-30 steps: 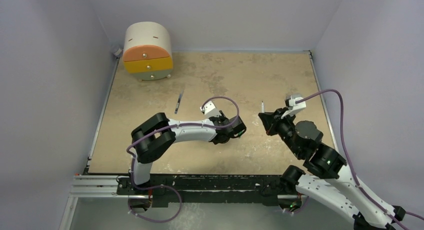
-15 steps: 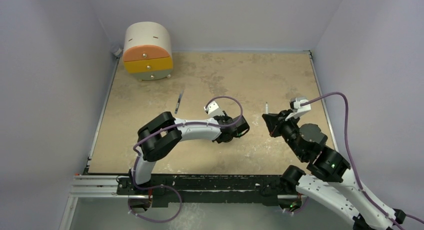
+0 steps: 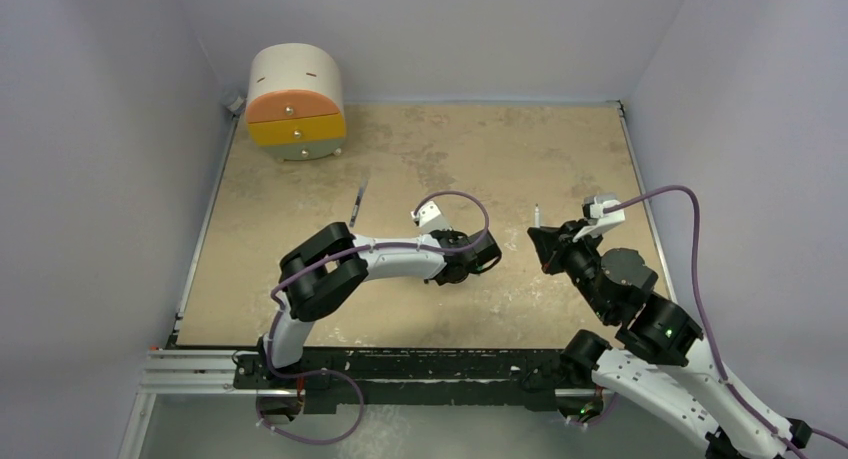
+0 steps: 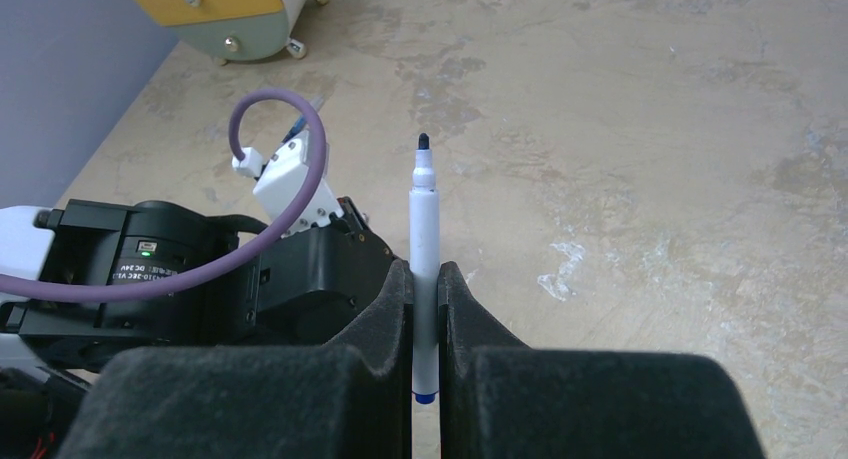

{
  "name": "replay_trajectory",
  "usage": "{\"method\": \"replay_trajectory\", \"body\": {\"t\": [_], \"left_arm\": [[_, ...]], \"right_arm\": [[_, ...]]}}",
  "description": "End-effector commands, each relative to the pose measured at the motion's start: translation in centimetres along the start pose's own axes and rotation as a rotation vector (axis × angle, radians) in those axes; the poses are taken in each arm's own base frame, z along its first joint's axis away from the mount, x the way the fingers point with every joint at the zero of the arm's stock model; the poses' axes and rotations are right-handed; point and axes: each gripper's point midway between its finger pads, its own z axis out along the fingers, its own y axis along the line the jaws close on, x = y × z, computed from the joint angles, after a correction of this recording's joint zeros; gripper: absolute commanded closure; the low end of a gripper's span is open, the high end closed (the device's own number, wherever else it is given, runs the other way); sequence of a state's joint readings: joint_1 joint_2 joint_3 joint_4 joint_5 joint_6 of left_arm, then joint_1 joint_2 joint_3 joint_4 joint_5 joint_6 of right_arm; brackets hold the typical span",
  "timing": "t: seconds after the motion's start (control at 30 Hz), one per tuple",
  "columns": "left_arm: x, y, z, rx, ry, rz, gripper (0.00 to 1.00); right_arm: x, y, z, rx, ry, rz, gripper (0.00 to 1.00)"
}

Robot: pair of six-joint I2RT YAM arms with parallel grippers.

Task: Insert the pens into the pen caps

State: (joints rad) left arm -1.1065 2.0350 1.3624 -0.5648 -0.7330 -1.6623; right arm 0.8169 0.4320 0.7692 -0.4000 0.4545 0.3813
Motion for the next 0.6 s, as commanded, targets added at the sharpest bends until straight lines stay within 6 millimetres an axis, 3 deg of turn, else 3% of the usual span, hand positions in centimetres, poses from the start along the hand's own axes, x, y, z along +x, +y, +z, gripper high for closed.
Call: {"method": "replay_trajectory", "body": {"t": [0.0, 0.17, 0.3, 0.4, 0.57], "left_arm": [[0.8, 0.6, 0.8, -0.024, 0.018, 0.057, 0.95], [0.9, 0.6, 0.8, -0.015, 0.023, 0.073, 1.00], [-0.4, -0.8, -0.3, 0.041, 0.006, 0.049, 1.00], [-2.4, -2.7, -1.7, 0.133, -0.032, 0.009, 1.00], [-7.9, -4.5, -4.6, 0.293, -0.145, -0.080, 1.00]], "right_arm": [[-2.4, 0.0, -0.5, 0.009, -0.060, 0.012, 1.00], [-2.2, -0.1, -0.4, 0.011, -0.056, 0.014, 1.00], [-2.2, 0.0, -0.3, 0.011, -0.056, 0.012, 1.00], [-2.2, 0.2, -0.1, 0.007, -0.053, 0.013, 1.00], [-2.2, 1.4, 0.5, -0.040, -0.048, 0.027, 1.00]]}}
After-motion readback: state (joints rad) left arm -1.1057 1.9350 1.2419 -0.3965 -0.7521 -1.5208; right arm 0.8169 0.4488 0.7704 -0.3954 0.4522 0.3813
